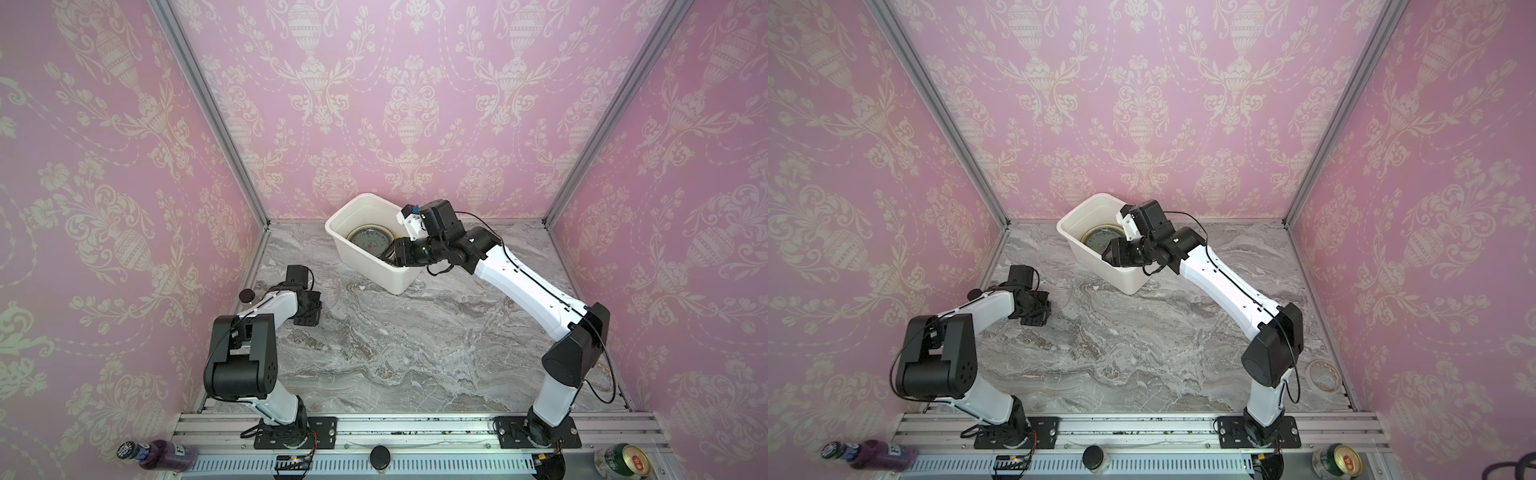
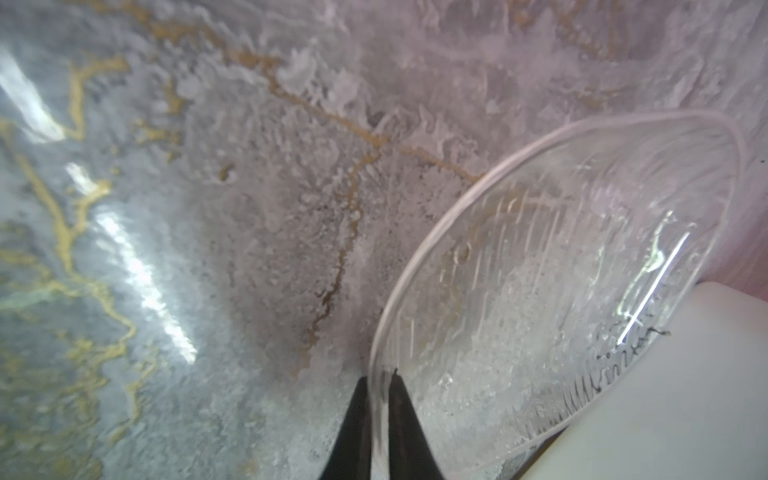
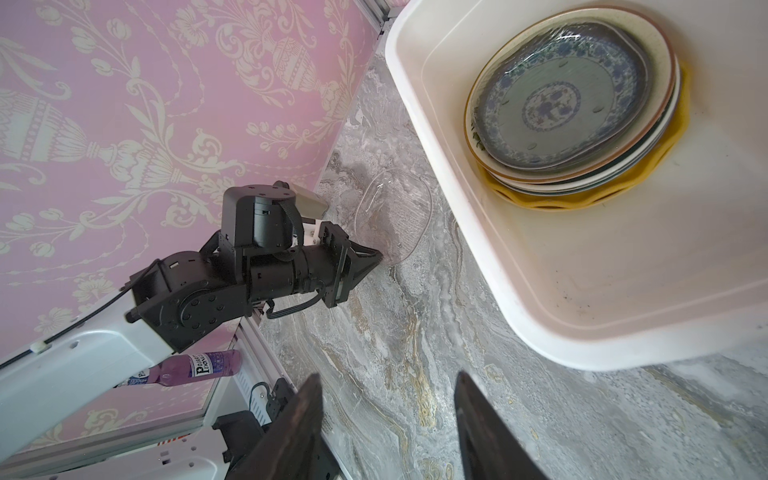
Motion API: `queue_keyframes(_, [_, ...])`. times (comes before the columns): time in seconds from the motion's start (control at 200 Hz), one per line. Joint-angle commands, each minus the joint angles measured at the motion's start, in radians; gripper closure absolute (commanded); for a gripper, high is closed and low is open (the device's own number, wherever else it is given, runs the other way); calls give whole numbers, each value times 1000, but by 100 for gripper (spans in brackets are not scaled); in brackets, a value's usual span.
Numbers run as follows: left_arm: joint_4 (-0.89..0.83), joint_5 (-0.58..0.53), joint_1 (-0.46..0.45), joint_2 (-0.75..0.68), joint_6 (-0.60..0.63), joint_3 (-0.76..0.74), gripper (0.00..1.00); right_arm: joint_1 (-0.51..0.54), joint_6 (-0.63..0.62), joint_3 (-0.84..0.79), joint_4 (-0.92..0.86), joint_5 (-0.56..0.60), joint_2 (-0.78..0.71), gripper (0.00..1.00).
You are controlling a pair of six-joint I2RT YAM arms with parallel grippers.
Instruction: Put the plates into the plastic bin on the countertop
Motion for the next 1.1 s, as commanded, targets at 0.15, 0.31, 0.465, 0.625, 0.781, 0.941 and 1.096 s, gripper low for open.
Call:
queue_keyframes(0.15, [-101, 8, 5, -121, 162, -6, 95, -7, 12, 41, -15, 0, 10, 48])
queue_keyframes(0.31, [-250, 30, 5, -273, 367, 22, 97, -14, 26, 62, -22, 5, 1, 48])
queue_keyframes(0.465, [-441, 97, 5, -424, 596, 97, 99, -31, 25, 104, -36, -10, -3, 47])
queue_keyframes(0.625, [-621, 228, 2, -518, 798, 197, 100, -60, 9, 168, -42, -96, 21, 46])
queue_keyframes(0.781, [-697, 381, -8, -575, 891, 268, 100, -69, -69, 307, -156, -192, 92, 45])
queue_keyframes(0.941, [-740, 487, -51, -575, 929, 344, 100, -66, -122, 372, -283, -198, 141, 44])
queue_keyframes(1.096, [-727, 500, -86, -552, 919, 399, 100, -29, -161, 301, -293, -200, 119, 44])
